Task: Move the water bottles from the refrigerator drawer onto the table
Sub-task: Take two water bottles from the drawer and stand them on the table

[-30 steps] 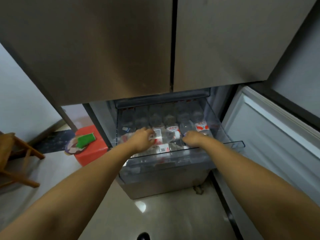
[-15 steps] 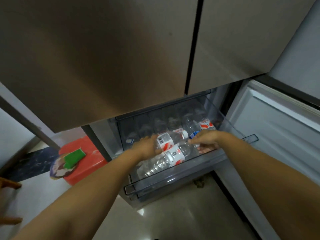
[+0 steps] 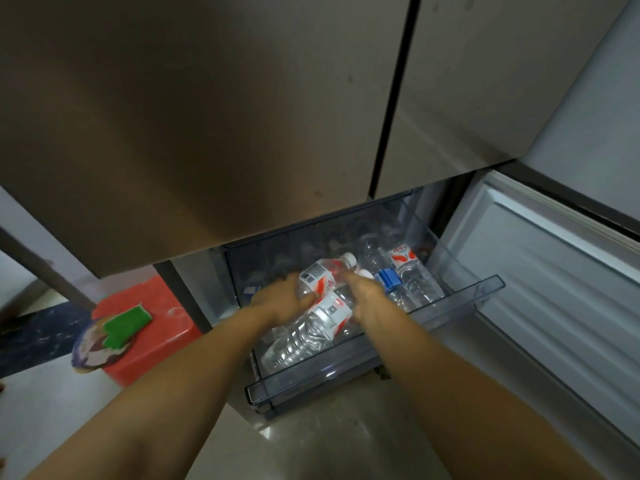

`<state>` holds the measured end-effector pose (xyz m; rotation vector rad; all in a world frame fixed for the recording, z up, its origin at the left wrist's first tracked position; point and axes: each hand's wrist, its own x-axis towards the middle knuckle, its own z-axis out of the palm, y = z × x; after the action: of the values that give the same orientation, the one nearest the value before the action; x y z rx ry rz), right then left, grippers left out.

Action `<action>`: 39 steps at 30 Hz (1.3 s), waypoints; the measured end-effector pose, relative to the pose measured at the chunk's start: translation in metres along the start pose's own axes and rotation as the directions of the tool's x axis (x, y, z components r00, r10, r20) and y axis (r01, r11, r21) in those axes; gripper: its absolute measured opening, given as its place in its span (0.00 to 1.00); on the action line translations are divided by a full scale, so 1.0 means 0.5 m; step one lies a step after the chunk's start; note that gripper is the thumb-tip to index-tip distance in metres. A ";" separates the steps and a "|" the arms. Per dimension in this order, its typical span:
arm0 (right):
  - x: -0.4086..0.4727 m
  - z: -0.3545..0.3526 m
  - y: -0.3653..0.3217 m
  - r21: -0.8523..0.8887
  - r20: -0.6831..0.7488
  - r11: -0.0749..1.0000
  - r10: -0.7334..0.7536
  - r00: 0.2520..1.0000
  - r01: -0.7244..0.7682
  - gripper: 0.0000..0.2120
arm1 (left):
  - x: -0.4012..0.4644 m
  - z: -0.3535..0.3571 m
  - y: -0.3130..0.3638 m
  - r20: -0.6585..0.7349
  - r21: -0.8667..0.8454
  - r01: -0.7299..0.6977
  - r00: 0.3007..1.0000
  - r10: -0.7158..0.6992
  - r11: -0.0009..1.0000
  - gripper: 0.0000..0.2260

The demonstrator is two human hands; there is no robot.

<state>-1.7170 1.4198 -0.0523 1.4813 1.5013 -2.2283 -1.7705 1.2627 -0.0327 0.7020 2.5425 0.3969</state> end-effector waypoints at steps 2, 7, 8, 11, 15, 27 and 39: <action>-0.012 0.013 0.024 0.065 0.024 0.998 0.021 0.999 -0.023 0.24 | 0.003 0.003 -0.002 -0.017 0.029 0.001 1.000 -0.001 1.000 0.35; -0.098 0.032 -0.002 -0.116 0.084 0.989 0.107 0.991 -0.097 0.14 | 0.003 -0.001 -0.003 -0.005 0.021 0.021 1.000 -0.021 1.000 0.36; -0.104 0.031 -0.005 -0.157 0.098 0.982 0.117 0.988 -0.101 0.12 | 0.004 -0.001 -0.003 -0.008 0.023 0.024 1.000 -0.024 0.999 0.35; -0.122 0.026 -0.003 -0.196 0.094 0.973 0.139 0.986 -0.119 0.06 | 0.005 -0.003 -0.005 -0.015 -0.003 0.024 1.000 -0.024 1.000 0.33; -0.124 0.031 0.000 -0.145 0.057 0.986 0.089 0.994 -0.080 0.20 | 0.005 -0.015 -0.011 0.037 -0.128 -0.026 0.999 0.031 0.991 0.29; -0.113 -0.091 -0.062 0.261 -0.097 0.952 -0.138 0.986 0.159 0.27 | 0.000 -0.064 0.009 0.044 -0.380 -0.028 0.998 0.048 0.925 0.26; -0.166 -0.131 -0.097 0.498 0.202 0.867 -0.148 0.968 0.028 0.21 | -0.091 -0.099 0.085 0.393 -0.915 0.366 0.904 0.169 0.172 0.20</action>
<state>-1.6547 1.4586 0.0379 1.1920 0.9908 -2.8768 -1.7438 1.2659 0.0422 0.0151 1.3257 1.4981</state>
